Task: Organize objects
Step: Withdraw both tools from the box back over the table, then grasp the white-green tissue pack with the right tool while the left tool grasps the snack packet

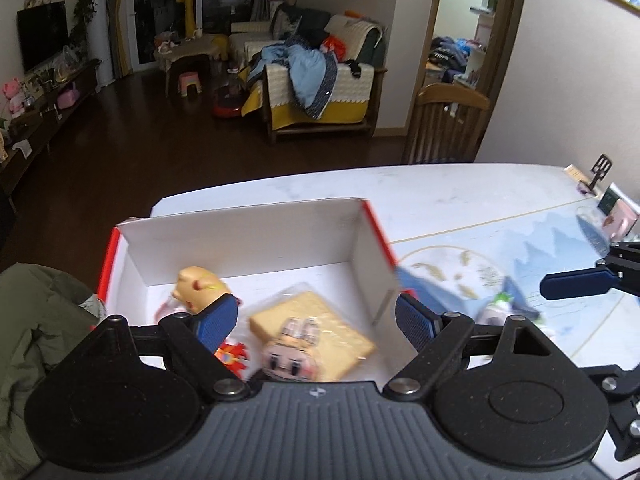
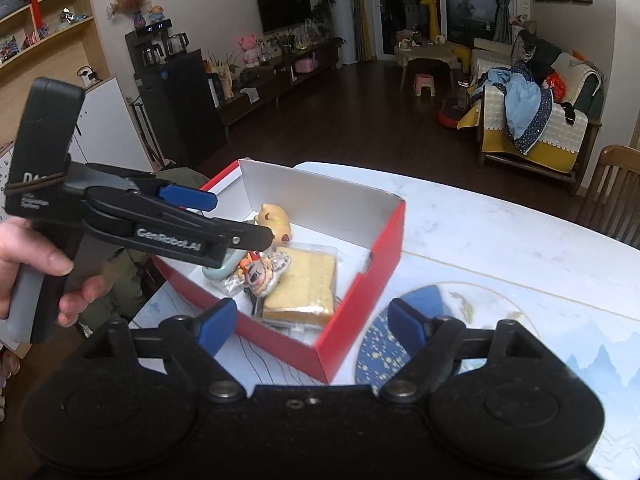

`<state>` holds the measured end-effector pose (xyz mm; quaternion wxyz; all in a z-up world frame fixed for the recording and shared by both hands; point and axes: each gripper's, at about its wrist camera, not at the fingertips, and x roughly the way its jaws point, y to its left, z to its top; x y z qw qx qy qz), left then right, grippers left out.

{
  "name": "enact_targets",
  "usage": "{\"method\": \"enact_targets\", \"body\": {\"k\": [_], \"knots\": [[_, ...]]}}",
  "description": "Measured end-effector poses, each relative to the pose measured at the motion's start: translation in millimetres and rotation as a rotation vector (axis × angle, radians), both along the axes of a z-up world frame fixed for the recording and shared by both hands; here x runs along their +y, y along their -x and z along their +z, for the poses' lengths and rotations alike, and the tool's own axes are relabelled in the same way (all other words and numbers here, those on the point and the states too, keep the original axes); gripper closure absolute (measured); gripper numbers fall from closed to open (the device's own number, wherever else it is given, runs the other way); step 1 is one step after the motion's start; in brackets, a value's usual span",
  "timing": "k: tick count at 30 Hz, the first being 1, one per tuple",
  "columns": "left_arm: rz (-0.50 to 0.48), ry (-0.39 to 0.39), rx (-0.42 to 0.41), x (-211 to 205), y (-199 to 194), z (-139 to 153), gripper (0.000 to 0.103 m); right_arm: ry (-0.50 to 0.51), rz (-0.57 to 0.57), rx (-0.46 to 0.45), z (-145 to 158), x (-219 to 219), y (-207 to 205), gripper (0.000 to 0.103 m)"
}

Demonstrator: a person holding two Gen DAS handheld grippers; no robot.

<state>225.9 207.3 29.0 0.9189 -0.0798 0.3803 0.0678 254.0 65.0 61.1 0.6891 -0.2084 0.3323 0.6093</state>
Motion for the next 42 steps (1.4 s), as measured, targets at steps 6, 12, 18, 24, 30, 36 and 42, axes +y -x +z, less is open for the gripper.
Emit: {"method": "enact_targets", "body": {"k": [6, 12, 18, 24, 30, 36, 42], "knots": [[-0.020, 0.022, -0.014, -39.3, 7.4, 0.8, 0.017, -0.010, 0.041, -0.002, 3.0, -34.1, -20.3, 0.003], [-0.049, 0.029, -0.007, -81.9, 4.4, -6.0, 0.013, -0.003, 0.011, 0.002, -3.2, -68.1, -51.8, 0.003], [-0.082, 0.035, 0.001, -122.2, -2.2, -18.4, 0.005, 0.025, -0.049, -0.010, -19.5, -103.8, -89.8, 0.003], [-0.093, 0.026, 0.045, -156.6, -11.4, -43.3, 0.001, 0.060, -0.108, -0.004, -37.2, -121.9, -124.1, 0.003], [-0.117, -0.008, 0.102, -190.7, -15.1, -79.0, 0.001, 0.086, -0.117, 0.018, -51.7, -119.6, -145.6, 0.003], [-0.113, -0.032, 0.139, -213.7, -18.1, -110.6, 0.001, 0.131, 0.149, 0.023, -69.2, -107.5, -151.3, 0.003], [-0.091, -0.013, 0.166, -222.4, -23.1, -133.0, 0.001, 0.175, 0.214, 0.029, -88.5, -91.2, -148.1, 0.003]]}}
